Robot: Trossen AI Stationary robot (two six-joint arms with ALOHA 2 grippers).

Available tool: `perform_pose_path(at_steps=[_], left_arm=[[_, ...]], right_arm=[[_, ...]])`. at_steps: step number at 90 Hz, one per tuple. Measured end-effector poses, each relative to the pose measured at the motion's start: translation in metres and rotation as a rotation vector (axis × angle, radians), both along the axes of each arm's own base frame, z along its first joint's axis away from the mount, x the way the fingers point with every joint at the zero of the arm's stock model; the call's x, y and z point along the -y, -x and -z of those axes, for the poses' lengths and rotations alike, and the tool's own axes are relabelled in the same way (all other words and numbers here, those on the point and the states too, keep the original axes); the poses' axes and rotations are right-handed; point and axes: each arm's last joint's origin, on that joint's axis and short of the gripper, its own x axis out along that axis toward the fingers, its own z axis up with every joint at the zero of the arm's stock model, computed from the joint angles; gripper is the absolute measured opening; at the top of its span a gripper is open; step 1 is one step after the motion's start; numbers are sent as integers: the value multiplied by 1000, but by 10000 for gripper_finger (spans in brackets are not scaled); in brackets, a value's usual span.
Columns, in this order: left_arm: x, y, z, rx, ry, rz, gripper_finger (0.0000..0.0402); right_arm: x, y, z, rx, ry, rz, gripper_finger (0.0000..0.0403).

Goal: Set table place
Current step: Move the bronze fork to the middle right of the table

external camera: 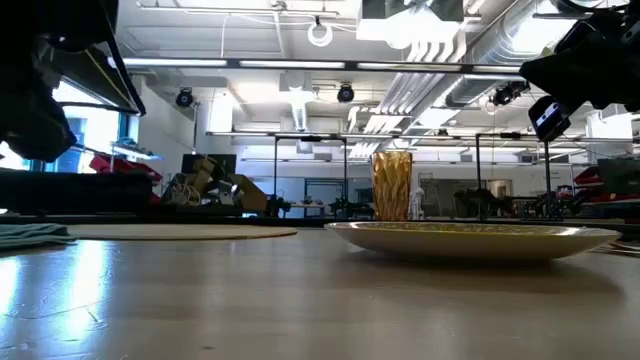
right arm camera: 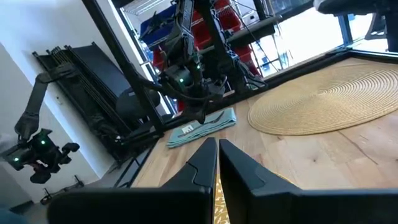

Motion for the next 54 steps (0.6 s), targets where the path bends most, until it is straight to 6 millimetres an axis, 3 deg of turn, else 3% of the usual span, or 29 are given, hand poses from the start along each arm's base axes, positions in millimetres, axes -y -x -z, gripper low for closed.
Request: perform_pose_path(at_steps=[11,23,39,54], left_arm=[[-2,4,8,-2,8,-8,75],[-2,7,20,14,60,-40,52],[-3,8,18,20,63,-52,9],[-5,11,10,32,70,-58,6]], right_arm=[[0,0,0,0,0,0,0],[0,0,0,0,0,0,0],[0,0,0,0,0,0,0],[0,0,0,0,0,0,0]])
